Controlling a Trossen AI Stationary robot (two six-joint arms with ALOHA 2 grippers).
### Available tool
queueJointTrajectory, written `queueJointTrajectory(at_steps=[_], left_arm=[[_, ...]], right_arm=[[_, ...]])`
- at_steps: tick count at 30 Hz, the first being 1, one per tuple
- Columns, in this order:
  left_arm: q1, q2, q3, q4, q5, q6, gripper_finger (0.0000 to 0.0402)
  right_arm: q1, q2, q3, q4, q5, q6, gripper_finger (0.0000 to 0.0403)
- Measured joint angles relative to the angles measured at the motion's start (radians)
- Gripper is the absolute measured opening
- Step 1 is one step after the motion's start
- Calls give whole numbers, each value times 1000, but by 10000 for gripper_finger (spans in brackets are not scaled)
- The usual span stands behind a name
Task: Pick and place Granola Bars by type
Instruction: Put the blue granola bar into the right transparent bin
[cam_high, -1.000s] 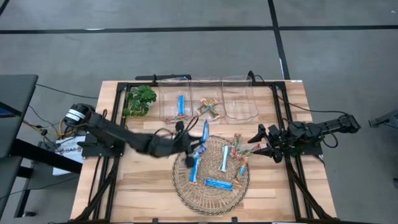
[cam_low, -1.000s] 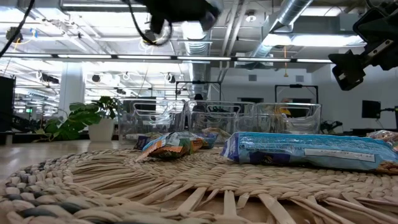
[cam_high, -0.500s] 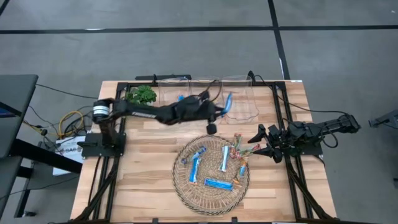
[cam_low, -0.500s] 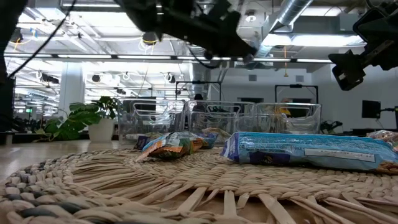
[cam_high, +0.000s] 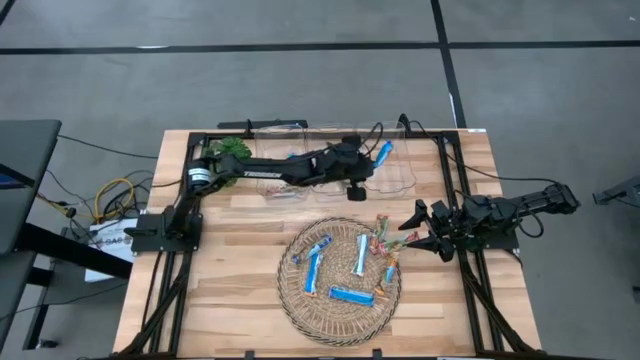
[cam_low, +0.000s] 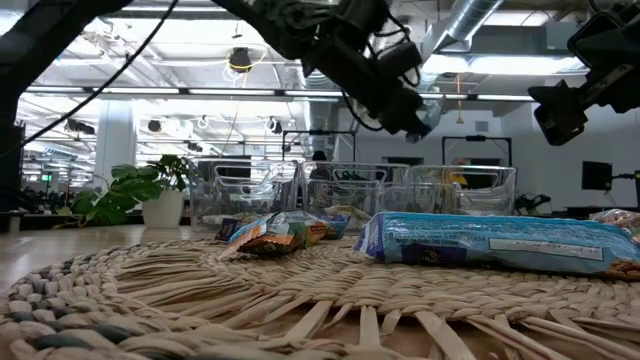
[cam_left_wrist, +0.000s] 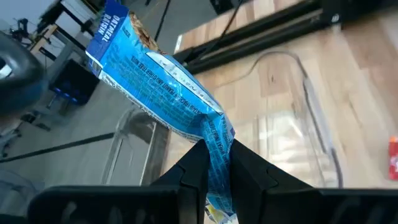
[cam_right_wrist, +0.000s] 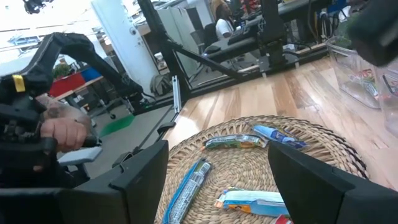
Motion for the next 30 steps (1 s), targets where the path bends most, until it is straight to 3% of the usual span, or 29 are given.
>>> queueJointTrajectory(at_steps=[14, 30], left_arm=[[-2, 43, 19, 14, 2, 27, 60], [-5, 42, 19, 67, 0, -11, 208]], right_arm=[[0, 0, 0, 0, 0, 0, 271], [0, 0, 0, 0, 0, 0, 271]])
